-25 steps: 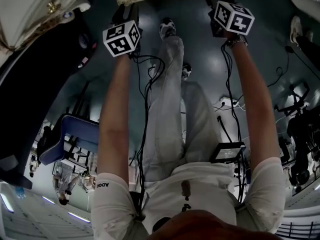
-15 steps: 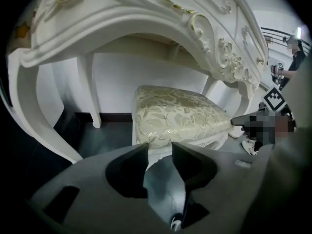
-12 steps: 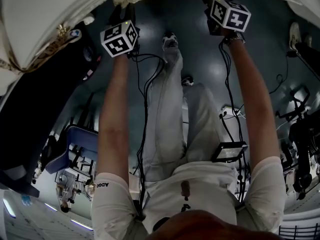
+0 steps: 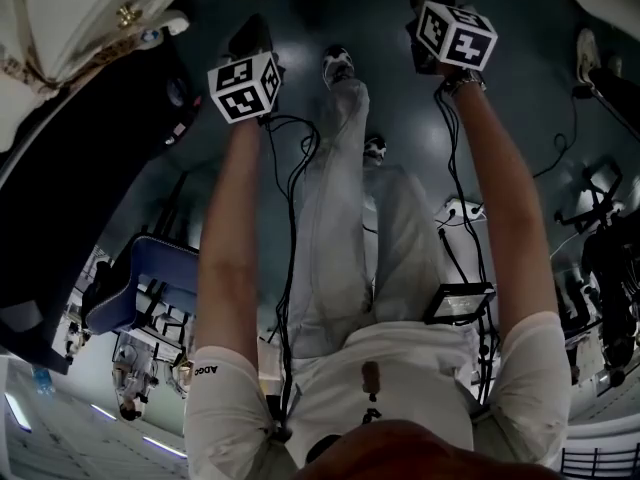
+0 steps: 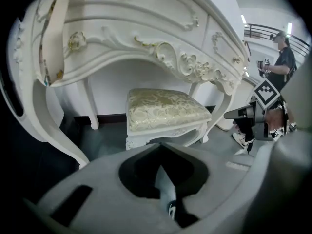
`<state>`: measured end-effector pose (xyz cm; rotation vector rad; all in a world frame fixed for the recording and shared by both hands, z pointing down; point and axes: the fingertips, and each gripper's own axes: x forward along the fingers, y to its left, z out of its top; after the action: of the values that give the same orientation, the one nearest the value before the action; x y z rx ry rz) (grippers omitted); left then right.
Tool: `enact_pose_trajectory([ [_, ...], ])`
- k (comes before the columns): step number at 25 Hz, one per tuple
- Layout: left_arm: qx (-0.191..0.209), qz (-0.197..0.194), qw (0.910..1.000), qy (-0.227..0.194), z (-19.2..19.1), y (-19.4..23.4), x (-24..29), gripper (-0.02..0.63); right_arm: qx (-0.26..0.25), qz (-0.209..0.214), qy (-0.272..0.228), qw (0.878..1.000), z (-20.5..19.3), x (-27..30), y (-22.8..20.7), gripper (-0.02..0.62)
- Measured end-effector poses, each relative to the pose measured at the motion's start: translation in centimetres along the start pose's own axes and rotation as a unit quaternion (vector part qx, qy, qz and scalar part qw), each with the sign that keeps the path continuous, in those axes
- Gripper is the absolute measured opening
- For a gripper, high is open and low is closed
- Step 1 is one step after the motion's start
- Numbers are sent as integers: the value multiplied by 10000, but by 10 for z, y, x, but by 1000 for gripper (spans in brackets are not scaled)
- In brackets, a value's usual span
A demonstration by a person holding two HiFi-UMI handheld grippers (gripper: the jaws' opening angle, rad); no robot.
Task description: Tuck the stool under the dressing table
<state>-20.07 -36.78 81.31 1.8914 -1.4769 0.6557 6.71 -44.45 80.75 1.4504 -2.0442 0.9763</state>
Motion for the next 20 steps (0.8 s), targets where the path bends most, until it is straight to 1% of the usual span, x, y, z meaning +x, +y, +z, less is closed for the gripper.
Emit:
enact_pose_trajectory([
  [4,73,-22,9999,-97,-6,-27,-41,8,-124,134,4,9998,-16,-47,14,6],
  [8,7,-102,9996,-257,-11,-52,-93,8,-23,236,-115,9997,-25,-105,30,6],
  [11,-132,-206,9983,-527,-8,-73,-131,8,123,304,-333,9989,-25,-152,39,6],
  [14,-183,-271,9962,-806,-8,-94,-174,8,290,392,-553,9973,-32,-203,51,6],
  [17,-40,-380,9931,-1105,-1,-119,-221,8,290,524,-765,9953,-36,-256,66,6],
  [20,200,-535,9877,-1455,19,-145,-264,8,75,682,-998,9926,-30,-303,82,6],
])
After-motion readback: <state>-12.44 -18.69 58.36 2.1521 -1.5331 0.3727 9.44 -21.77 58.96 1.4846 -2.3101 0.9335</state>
